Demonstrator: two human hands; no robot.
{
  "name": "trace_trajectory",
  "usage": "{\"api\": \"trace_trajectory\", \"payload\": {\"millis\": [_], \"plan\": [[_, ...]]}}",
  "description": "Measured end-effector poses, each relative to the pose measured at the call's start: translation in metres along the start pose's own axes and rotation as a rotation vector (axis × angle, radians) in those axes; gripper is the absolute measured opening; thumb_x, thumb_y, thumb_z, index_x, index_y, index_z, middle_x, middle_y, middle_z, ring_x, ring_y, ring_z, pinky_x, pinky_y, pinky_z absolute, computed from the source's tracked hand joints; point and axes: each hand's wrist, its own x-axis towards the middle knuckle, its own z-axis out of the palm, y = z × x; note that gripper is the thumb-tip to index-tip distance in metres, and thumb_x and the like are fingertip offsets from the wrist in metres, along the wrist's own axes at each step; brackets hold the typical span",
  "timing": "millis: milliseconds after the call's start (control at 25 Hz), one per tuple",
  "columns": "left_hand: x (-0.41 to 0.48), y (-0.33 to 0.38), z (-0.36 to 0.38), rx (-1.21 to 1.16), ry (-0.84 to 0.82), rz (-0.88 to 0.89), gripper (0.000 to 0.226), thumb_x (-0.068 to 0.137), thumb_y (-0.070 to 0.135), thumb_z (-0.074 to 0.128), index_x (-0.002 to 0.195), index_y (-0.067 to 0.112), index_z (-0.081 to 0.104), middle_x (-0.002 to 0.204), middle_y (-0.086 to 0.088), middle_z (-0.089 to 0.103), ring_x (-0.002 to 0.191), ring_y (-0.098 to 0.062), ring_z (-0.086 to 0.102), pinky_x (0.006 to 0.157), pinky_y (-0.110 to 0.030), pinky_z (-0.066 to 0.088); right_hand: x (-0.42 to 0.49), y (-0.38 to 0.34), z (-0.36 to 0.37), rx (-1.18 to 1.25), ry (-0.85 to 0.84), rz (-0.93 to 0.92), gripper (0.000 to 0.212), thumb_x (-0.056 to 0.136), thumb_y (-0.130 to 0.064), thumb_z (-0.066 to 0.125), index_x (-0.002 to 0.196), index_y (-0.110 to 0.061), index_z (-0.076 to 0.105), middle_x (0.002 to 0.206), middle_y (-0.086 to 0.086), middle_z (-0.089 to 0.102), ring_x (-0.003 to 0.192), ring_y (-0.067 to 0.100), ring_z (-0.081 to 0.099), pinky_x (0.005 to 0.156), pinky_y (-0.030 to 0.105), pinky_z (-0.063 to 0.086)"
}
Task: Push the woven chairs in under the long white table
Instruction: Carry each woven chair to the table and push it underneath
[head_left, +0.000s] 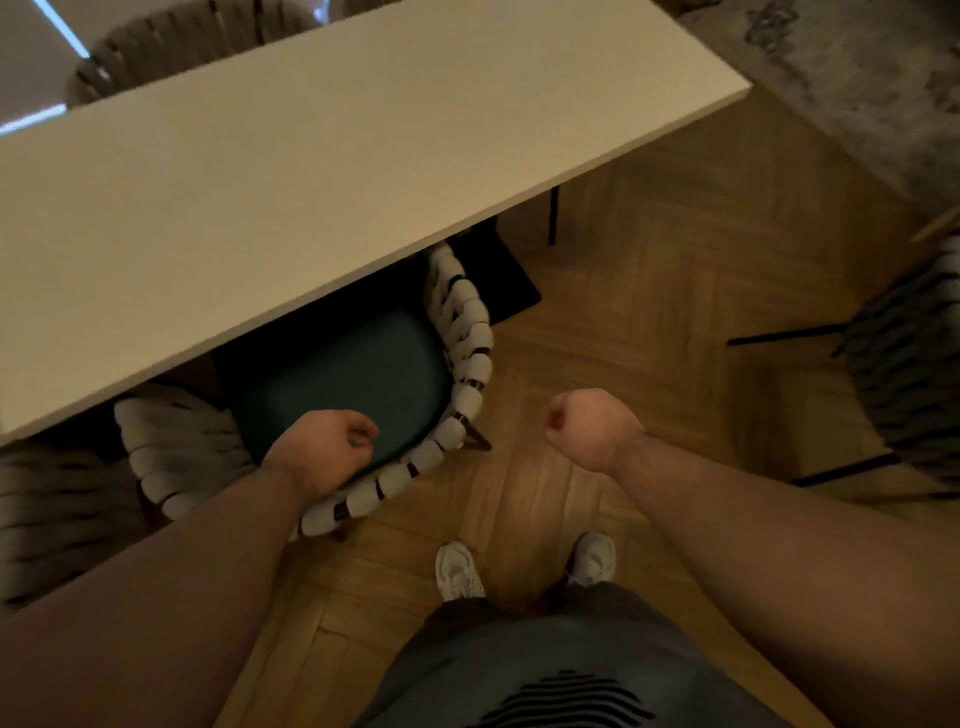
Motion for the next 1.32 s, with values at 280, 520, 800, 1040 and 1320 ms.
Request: {"api": "trace_trajectory", "payload": {"millis": [280, 520, 800, 1040, 1320], "plan": [[0.025, 0.143, 0.002, 0.179, 0.03, 0.18, 0.025, 0.098, 0.029, 0.06, 0.118, 0.04, 0.071, 0.111, 0.012, 0.072, 0.1, -0.01, 0.068, 0.092, -0.033, 0.057, -0.065, 0.144, -0.037, 0.19, 0.191, 0.286, 0.022, 0.098, -0.036, 0.063, 0.107, -0.025, 0.079, 0.107, -0.001, 0.077, 0.104, 0.022, 0.069, 0.087, 0.033, 0.057], [0.053, 0.305, 0.056, 0.313, -0.046, 0.324, 0.026, 0.099, 0.035, 0.063, 0.123, 0.044, 0.066, 0.111, 0.018, 0.068, 0.098, -0.003, 0.067, 0.086, -0.026, 0.058, -0.117, 0.294, -0.068, 0.287, 0.235, 0.475, 0.019, 0.099, -0.036, 0.063, 0.102, -0.026, 0.078, 0.1, -0.002, 0.075, 0.1, 0.023, 0.069, 0.083, 0.036, 0.058], [0.079, 0.474, 0.106, 0.42, -0.085, 0.475, 0.036, 0.097, 0.031, 0.062, 0.132, 0.036, 0.069, 0.118, 0.012, 0.071, 0.106, -0.008, 0.066, 0.096, -0.027, 0.055, -0.148, 0.431, -0.105, 0.345, 0.239, 0.59, 0.01, 0.1, -0.033, 0.062, 0.093, -0.027, 0.066, 0.086, -0.007, 0.064, 0.091, 0.022, 0.064, 0.074, 0.034, 0.051], [0.15, 0.575, 0.109, 0.552, -0.146, 0.621, 0.049, 0.093, 0.029, 0.069, 0.142, 0.029, 0.064, 0.136, 0.008, 0.068, 0.124, -0.012, 0.062, 0.108, -0.03, 0.049, -0.119, 0.486, -0.122, 0.462, 0.253, 0.676, 0.01, 0.098, -0.033, 0.063, 0.097, -0.025, 0.07, 0.09, -0.004, 0.068, 0.09, 0.021, 0.065, 0.074, 0.035, 0.053], [0.241, 0.703, 0.115, 0.774, -0.265, 0.817, 0.066, 0.087, 0.034, 0.075, 0.149, 0.038, 0.053, 0.152, 0.002, 0.052, 0.14, -0.019, 0.048, 0.117, -0.035, 0.04, -0.085, 0.535, -0.145, 0.608, 0.322, 0.884, 0.024, 0.097, -0.032, 0.065, 0.119, -0.025, 0.07, 0.109, -0.002, 0.072, 0.103, 0.021, 0.067, 0.088, 0.039, 0.06]]}}
